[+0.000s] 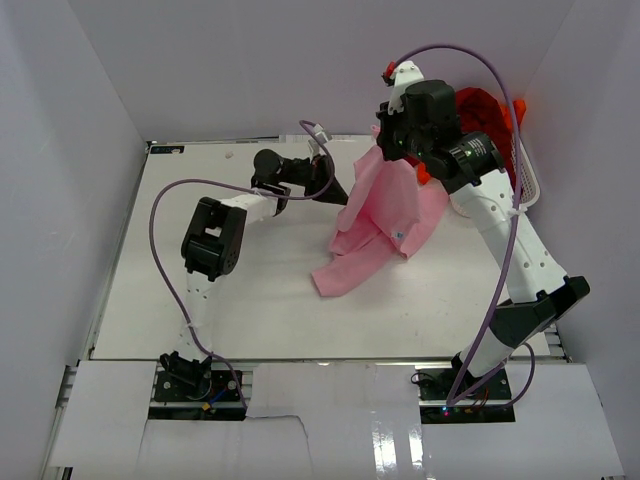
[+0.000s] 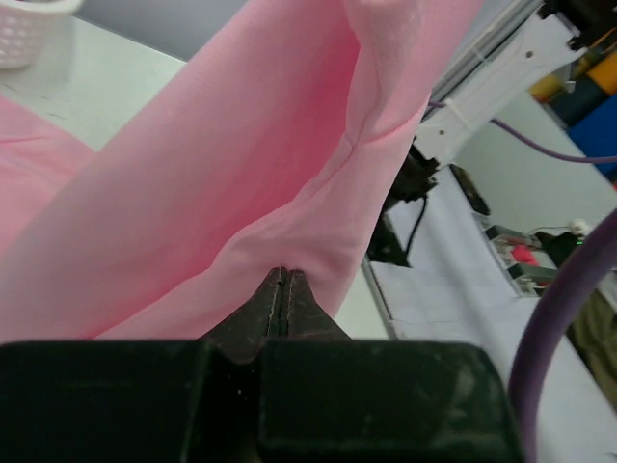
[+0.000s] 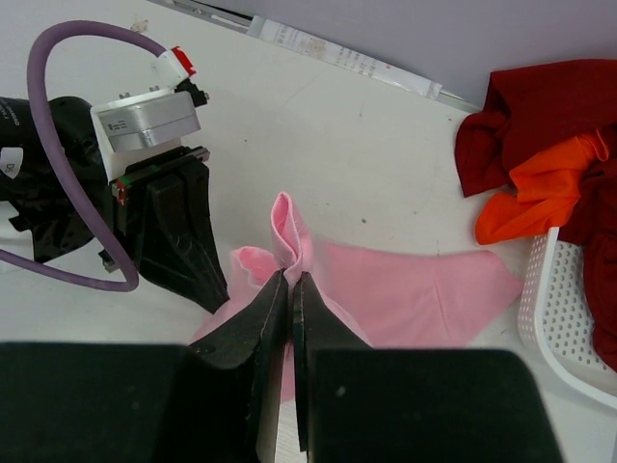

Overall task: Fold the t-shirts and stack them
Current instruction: Flatten out the tshirt

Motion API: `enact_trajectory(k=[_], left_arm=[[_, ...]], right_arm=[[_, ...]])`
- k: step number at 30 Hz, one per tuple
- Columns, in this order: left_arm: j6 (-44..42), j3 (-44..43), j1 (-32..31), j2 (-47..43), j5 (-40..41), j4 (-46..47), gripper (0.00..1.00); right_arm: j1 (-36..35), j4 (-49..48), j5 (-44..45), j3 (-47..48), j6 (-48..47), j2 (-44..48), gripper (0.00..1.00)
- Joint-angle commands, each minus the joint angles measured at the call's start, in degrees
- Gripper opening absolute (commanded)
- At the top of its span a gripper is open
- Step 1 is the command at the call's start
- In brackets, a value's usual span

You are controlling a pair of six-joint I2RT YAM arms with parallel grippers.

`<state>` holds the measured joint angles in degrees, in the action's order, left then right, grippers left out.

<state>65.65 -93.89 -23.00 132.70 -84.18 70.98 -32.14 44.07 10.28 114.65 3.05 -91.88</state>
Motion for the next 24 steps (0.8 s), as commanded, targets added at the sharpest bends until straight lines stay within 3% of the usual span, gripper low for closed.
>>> enact_trajectory(k=[1, 10, 16, 21, 23, 24], left_arm=[[14.6, -1.1, -1.2, -2.1, -10.1, 24.6, 0.0], [21.9, 1.0, -0.3, -12.1, -14.3, 26.0, 0.0], [25.0, 5.7, 5.0, -19.8, -11.0, 25.8, 0.0], [15.4, 14.2, 11.0, -28.0, -6.8, 18.4, 0.0], [7.7, 17.1, 12.3, -29.3, -5.5, 6.9, 0.0], [-1.7, 16.9, 12.5, -29.3, -5.3, -4.0, 0.0]], right_arm=[[0.4, 0.0, -1.4, 1.9, 1.1, 1.3, 0.08], [1.3, 0.9, -1.5, 1.5, 1.7, 3.1, 0.08], [2.4, 1.2, -1.1, 0.1, 2.6, 4.7, 0.08], [3.4, 1.4, -1.8, -0.4, 2.8, 5.4, 0.08], [3.7, 1.5, -3.0, 0.5, 2.8, 5.1, 0.08], [3.7, 1.5, -3.6, 1.1, 2.9, 4.9, 0.08]])
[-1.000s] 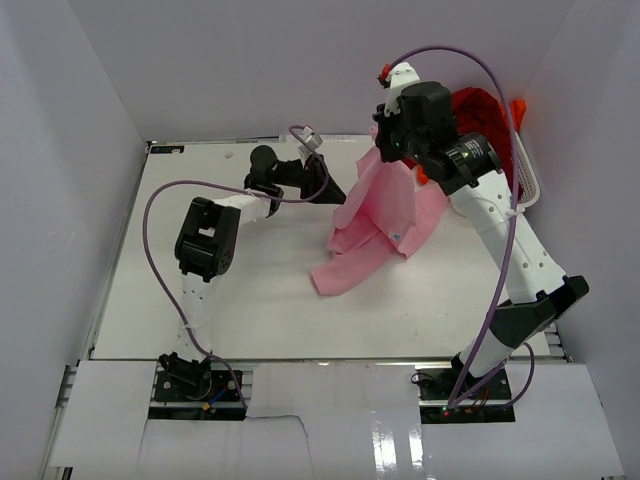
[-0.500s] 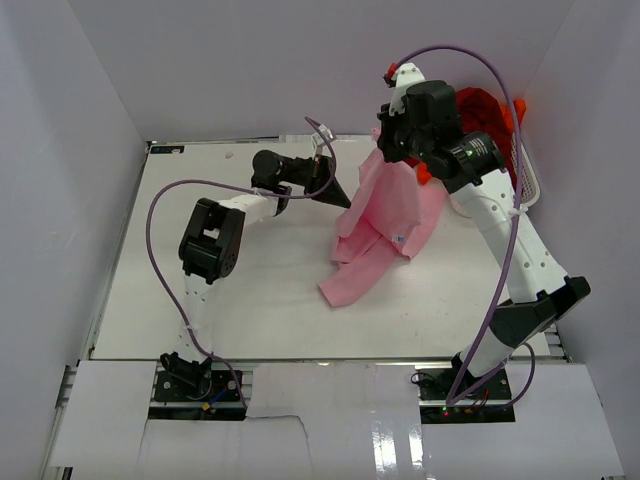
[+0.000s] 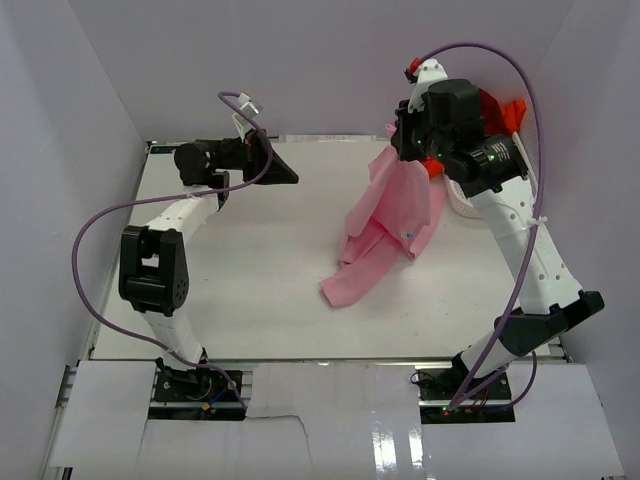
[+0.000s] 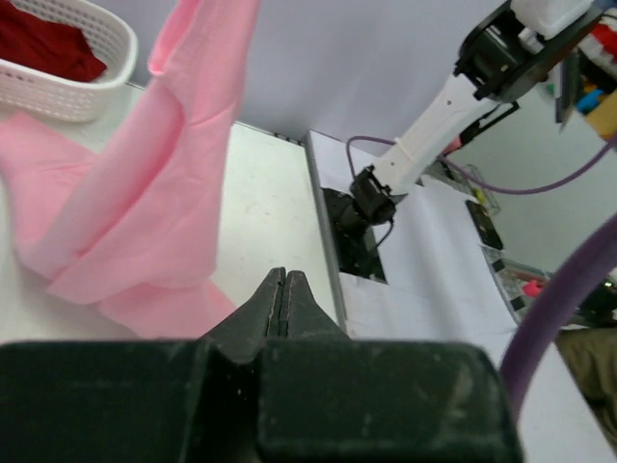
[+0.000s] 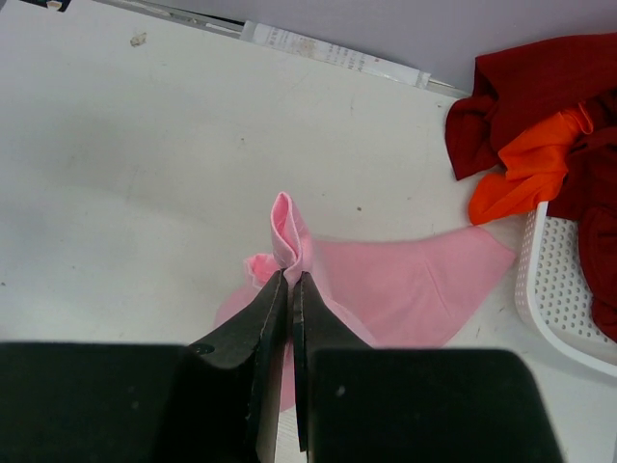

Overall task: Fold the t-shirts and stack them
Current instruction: Flatten out the tshirt

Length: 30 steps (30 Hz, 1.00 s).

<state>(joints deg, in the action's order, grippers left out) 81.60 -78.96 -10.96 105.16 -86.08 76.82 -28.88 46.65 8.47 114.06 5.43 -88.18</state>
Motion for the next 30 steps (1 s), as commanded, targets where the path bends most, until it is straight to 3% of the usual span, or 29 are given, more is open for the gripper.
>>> enact_trajectory(k=[1, 6, 8, 9, 10, 11, 12, 13, 17, 20, 23, 24, 26, 27, 28, 29, 30], left_arm=[[-21.6, 1.0, 0.6, -1.0, -3.2, -14.5, 0.0], [-26.4, -6.6, 3.1, 6.1, 3.6, -21.8, 0.0], [-39.3, -9.4, 3.3, 6.5, 6.4, -38.9, 0.0], [-47.4, -13.6, 3.1, 6.0, 12.6, -49.6, 0.0], [-63.6, -16.0, 2.8, 5.1, 17.7, -69.5, 0.0], [-69.7, -18.6, 1.4, 5.0, 23.8, -77.0, 0.0], [-73.5, -20.6, 0.5, 5.0, 35.4, -83.3, 0.0], [-76.3, -22.8, -0.3, 5.2, 38.1, -88.4, 0.0], [-80.8, -16.4, -1.8, 1.7, 31.3, -83.6, 0.0], [-87.9, -11.4, -5.5, 0.7, 30.5, -79.7, 0.0], [-89.2, -15.8, -7.2, 4.1, 25.5, -82.7, 0.01], [-89.6, -17.3, -7.4, 6.3, 25.0, -85.2, 0.13], [-91.9, -17.2, -9.0, 6.4, 26.9, -86.8, 0.18], [-95.5, -15.9, -9.8, 4.5, 27.8, -86.4, 0.26], [-96.3, -14.3, -11.0, 3.3, 28.8, -85.3, 0.62], [-96.5, -12.9, -11.4, 2.4, 29.6, -84.1, 0.73], [-95.8, -11.6, -11.5, 1.5, 29.0, -82.6, 0.76]], right_arm=[[0.4, -1.0, -2.1, 2.0, 0.6, 0.6, 0.08], [0.4, 0.1, -2.8, 3.9, 0.9, -1.0, 0.08], [0.4, 0.3, -2.9, 4.7, 0.9, -1.6, 0.08], [0.4, 0.5, -2.8, 5.0, 0.8, -1.6, 0.08], [0.4, 0.6, -2.8, 5.3, 0.8, -2.1, 0.08], [0.3, 0.8, -2.6, 5.9, 0.7, -2.3, 0.08], [0.4, 1.3, -2.5, 6.2, 0.6, -2.5, 0.08], [0.4, 1.3, -2.3, 6.4, 0.5, -2.8, 0.08], [0.4, 3.1, -2.3, 8.9, 0.5, -2.9, 0.08], [0.4, 4.9, -2.8, 11.3, 0.5, -1.8, 0.08], [0.4, 6.2, -2.8, 11.5, 0.5, -0.4, 0.08], [0.4, 6.3, -2.8, 10.5, 0.4, 0.5, 0.08], [0.4, 6.3, -2.5, 9.3, 0.4, 1.2, 0.08], [0.4, 6.3, -2.1, 8.7, 0.4, 1.7, 0.08], [0.5, 6.3, -2.1, 7.9, 0.3, 1.8, 0.08], [0.4, 6.3, -1.9, 7.7, 0.3, 1.9, 0.08], [0.5, 6.3, -2.0, 7.6, 0.3, 1.8, 0.08]])
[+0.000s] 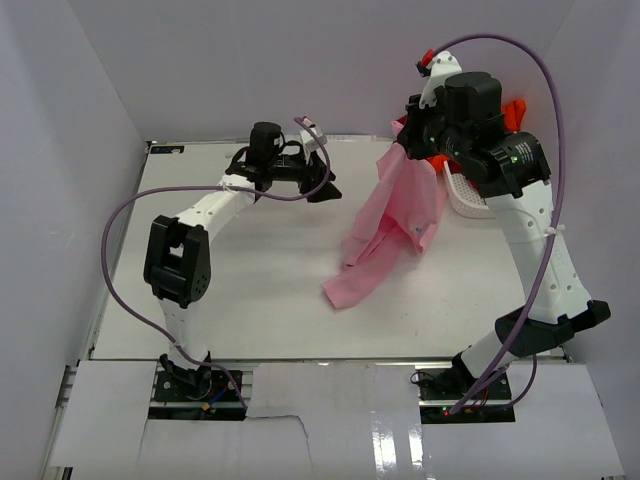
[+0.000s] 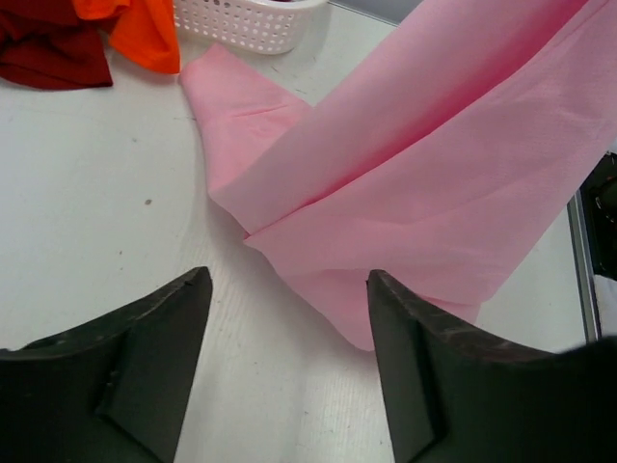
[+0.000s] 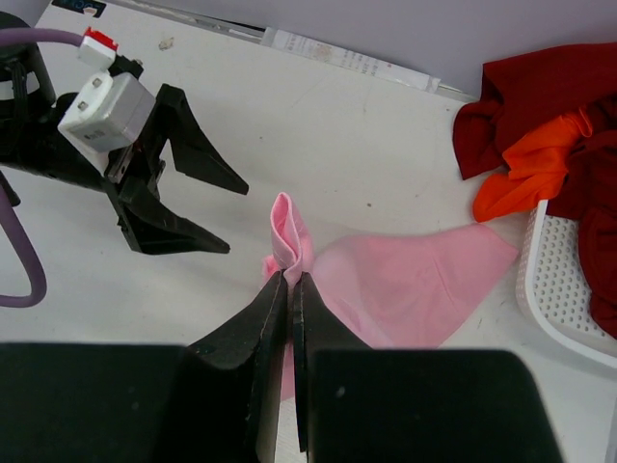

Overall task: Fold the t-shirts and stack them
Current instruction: Flatten out the tshirt

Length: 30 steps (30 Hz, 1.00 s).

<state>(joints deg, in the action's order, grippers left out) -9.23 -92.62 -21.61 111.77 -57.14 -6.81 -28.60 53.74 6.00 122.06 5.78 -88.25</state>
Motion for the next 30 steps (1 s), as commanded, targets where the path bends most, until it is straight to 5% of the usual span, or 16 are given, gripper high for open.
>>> enact_trajectory(k=[1, 6, 17, 30], left_arm=[[-4.5, 2.2, -0.9, -5.1, -0.9, 1.4, 0.78], [-5.8, -3.5, -0.9, -1.4, -13.6, -3.1, 0.97], [4.1, -10.1, -2.0, 5.2, -33.6, 3.2, 0.98], [5.2, -10.8, -8.5, 8.7, -30.7, 3.6, 0.98]], right_arm=[[0.1, -0.8, 0.4, -0.4, -0.1, 1.9, 0.08], [0.1, -0.9, -0.8, -0.2, 0.0, 1.1, 0.08], [0.2, -0.8, -2.1, -0.3, 0.3, 1.1, 0.08], [0.2, -0.3, -3.1, 0.2, 0.5, 1.3, 0.08]])
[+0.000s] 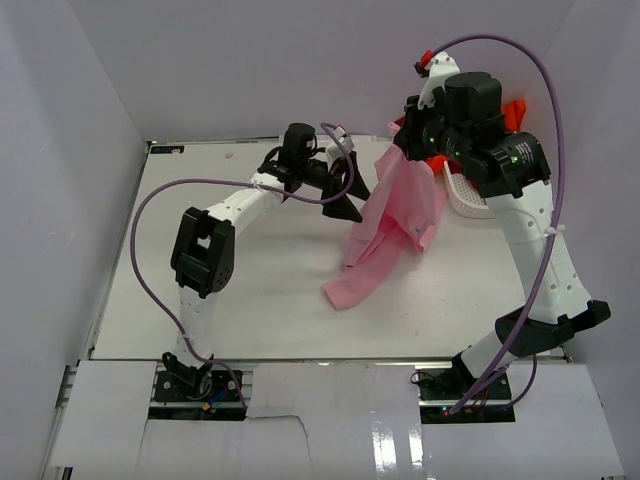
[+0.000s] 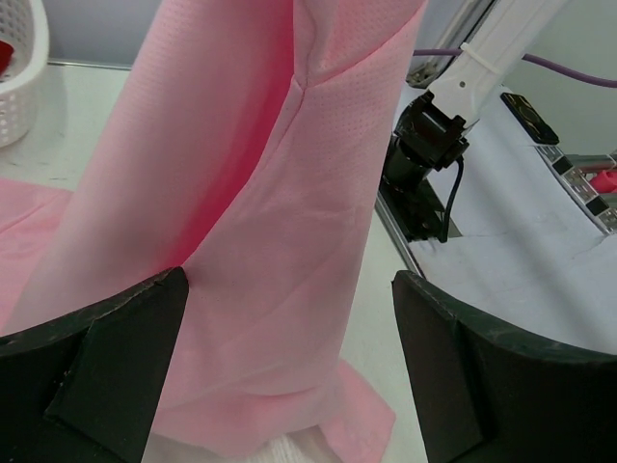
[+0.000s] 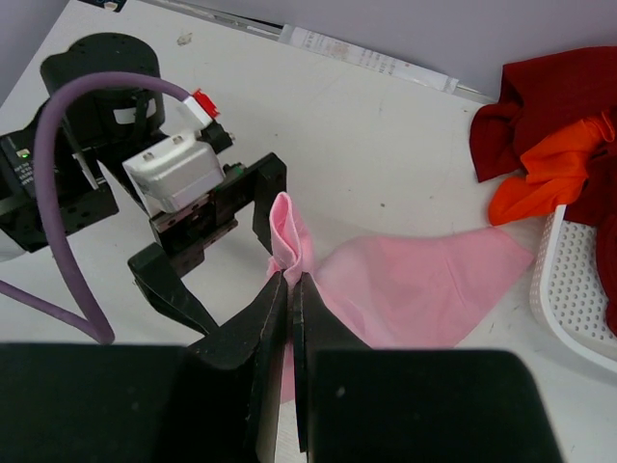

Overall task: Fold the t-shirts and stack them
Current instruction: Flatten out the tshirt

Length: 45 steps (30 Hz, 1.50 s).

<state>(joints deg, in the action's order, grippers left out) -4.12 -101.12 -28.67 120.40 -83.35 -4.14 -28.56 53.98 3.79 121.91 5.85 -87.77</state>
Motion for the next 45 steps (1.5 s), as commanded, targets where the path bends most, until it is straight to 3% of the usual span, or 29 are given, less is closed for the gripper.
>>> enact_trajectory(k=[1, 6, 8, 9, 11, 12, 13, 14, 17, 23, 28, 31, 32, 36, 41, 45], left_arm=[[0.1, -2.5, -1.7, 0.5, -4.5, 1.0, 0.98], [0.4, -2.6, -2.8, 1.7, -5.0, 0.9, 0.95], [0.7, -2.5, -3.1, 2.1, -5.4, 0.9, 0.84], [1.1, -2.7, -3.1, 2.4, -5.5, 0.9, 0.61], [1.0, -2.9, -3.0, 2.3, -4.6, -0.6, 0.4], [-0.3, -2.9, -3.0, 2.0, -3.5, -2.3, 0.15], [-3.0, -3.4, -3.0, 1.7, 1.4, -6.0, 0.0], [-6.6, -5.8, -3.1, 1.5, 5.2, -14.9, 0.0], [-16.8, -9.7, -3.7, 0.8, 19.1, -26.9, 0.0], [-15.9, -10.8, -4.0, -5.3, 43.8, -30.1, 0.0], [-11.5, -16.3, -4.1, -11.5, 55.1, -32.4, 0.0], [-10.0, -17.0, -5.7, -17.8, 62.2, -33.9, 0.0], [-10.0, -16.2, -7.7, -19.9, 65.3, -33.9, 0.0], [-11.0, -7.8, -14.0, -32.4, 79.5, -29.8, 0.0], [-6.9, 3.6, -16.7, -49.8, 82.2, -21.8, 0.0], [-5.5, 6.0, -18.1, -55.7, 82.5, -21.4, 0.0]], right_arm=[[0.2, -0.5, -0.9, 0.3, 0.5, 0.9, 0.08], [0.2, -0.4, -1.0, 0.3, 0.6, 1.3, 0.08], [0.2, -0.4, -1.1, 0.3, 0.7, 1.4, 0.08], [0.1, -0.4, -1.0, 0.3, 0.7, 1.5, 0.08], [0.2, -0.4, -0.9, 0.3, 0.7, 1.4, 0.08], [0.2, -0.3, -0.8, 0.3, 0.7, 1.4, 0.08], [0.2, -0.3, -0.8, 0.2, 0.7, 1.3, 0.08], [0.2, -0.3, -0.8, 0.2, 0.7, 1.4, 0.08], [0.2, -0.1, -1.0, -0.4, 0.8, 1.3, 0.08], [0.2, 0.0, -3.2, 2.1, 0.8, -0.6, 0.08], [0.2, 2.3, -5.5, 13.1, 0.3, -3.3, 0.08], [0.2, -3.7, -7.0, 7.8, 0.3, 4.8, 0.08], [0.1, -6.3, -7.4, 1.0, 0.3, 7.6, 0.08], [0.1, -15.5, -7.2, -9.6, -0.5, 20.4, 0.08], [0.2, -24.8, -6.0, -17.3, -3.8, 38.3, 0.08], [0.1, -26.6, -4.1, -15.4, -5.0, 45.8, 0.08]])
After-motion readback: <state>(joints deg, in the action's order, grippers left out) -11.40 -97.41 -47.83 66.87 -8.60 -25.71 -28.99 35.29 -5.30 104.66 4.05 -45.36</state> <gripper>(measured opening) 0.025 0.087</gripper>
